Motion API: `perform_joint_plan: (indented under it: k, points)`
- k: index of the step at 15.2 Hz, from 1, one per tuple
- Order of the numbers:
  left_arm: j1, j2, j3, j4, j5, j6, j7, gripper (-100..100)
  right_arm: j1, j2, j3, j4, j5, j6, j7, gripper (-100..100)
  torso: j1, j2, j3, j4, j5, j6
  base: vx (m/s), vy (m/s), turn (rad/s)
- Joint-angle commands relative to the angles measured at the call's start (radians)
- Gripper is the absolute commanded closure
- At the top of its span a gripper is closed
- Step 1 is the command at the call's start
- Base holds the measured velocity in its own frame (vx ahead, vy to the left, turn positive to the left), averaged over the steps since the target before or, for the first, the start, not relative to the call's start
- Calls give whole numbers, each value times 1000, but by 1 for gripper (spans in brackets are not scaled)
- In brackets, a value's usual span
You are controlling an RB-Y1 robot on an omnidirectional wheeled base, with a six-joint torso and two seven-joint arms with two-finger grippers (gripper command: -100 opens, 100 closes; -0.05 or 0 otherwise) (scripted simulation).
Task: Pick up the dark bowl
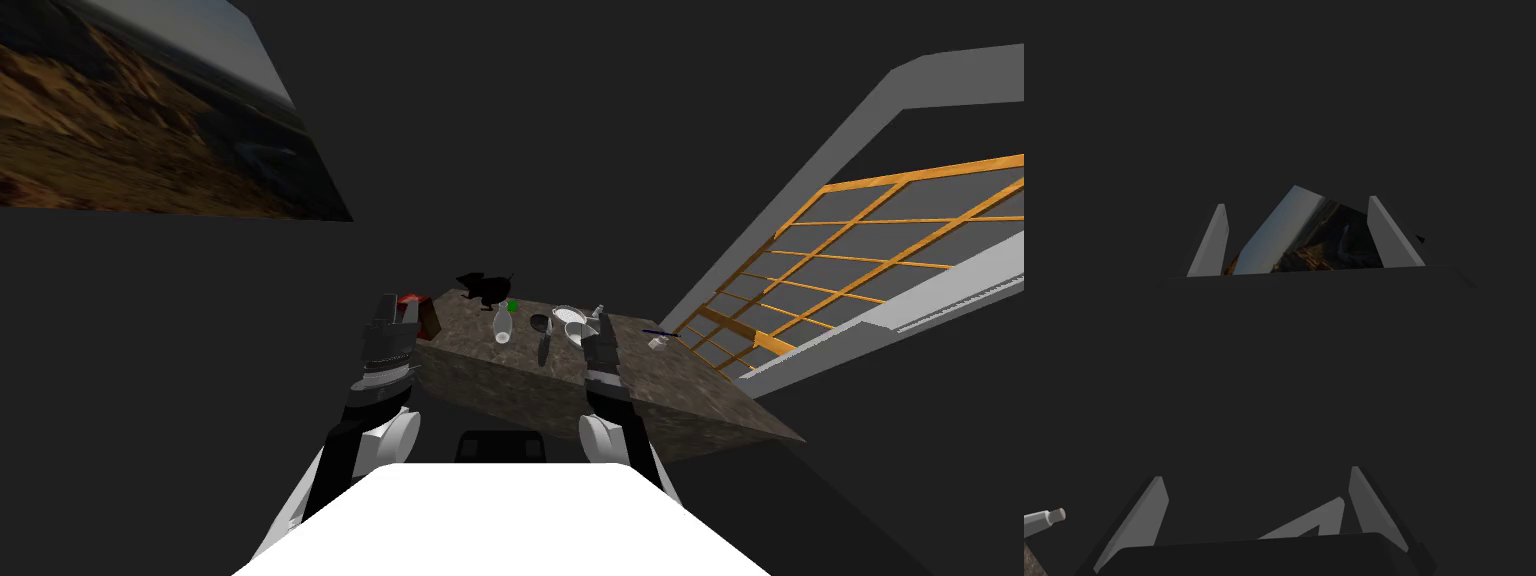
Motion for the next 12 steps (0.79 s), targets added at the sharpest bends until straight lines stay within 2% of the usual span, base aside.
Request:
perform_joint_plan:
  k: [1,2,3,4,5,6,7,8,12]
  points:
    - [0,0,0,0,0,0,0,0,-1,-48,3,6,5,3,3,-100,0,0,0,0,0,0,-5,0,23]
    - [0,0,0,0,0,0,0,0,-1,-48,3,6,5,3,3,-100,0,0,0,0,0,0,-9,-2,24]
    - [0,0,0,0,0,0,0,0,-2,-82,5,12,10,7,7,-100,0,0,0,0,0,0,-13,-5,28]
    - [0,0,0,0,0,0,0,0,-2,-85,5,12,10,7,7,-100,-1,1,0,0,0,0,-14,-5,22]
    - [0,0,0,0,0,0,0,0,-4,-119,9,20,16,11,12,-100,-1,1,0,0,0,0,-16,-5,37]
    - [0,0,0,0,0,0,0,0,-4,-125,9,20,16,11,12,-100,-1,1,1,0,0,0,-15,-5,33]
    - [0,0,0,0,0,0,0,0,-6,-158,13,29,25,17,17,-100,-1,1,1,0,0,0,-19,-5,49]
    - [0,0,0,0,0,0,0,0,-6,-167,13,29,25,17,17,-100,-1,1,1,0,0,0,-19,-7,37]
    - [0,0,0,0,0,0,0,0,-11,-258,25,53,45,31,32,-100,-1,2,1,0,0,0,-21,-6,53]
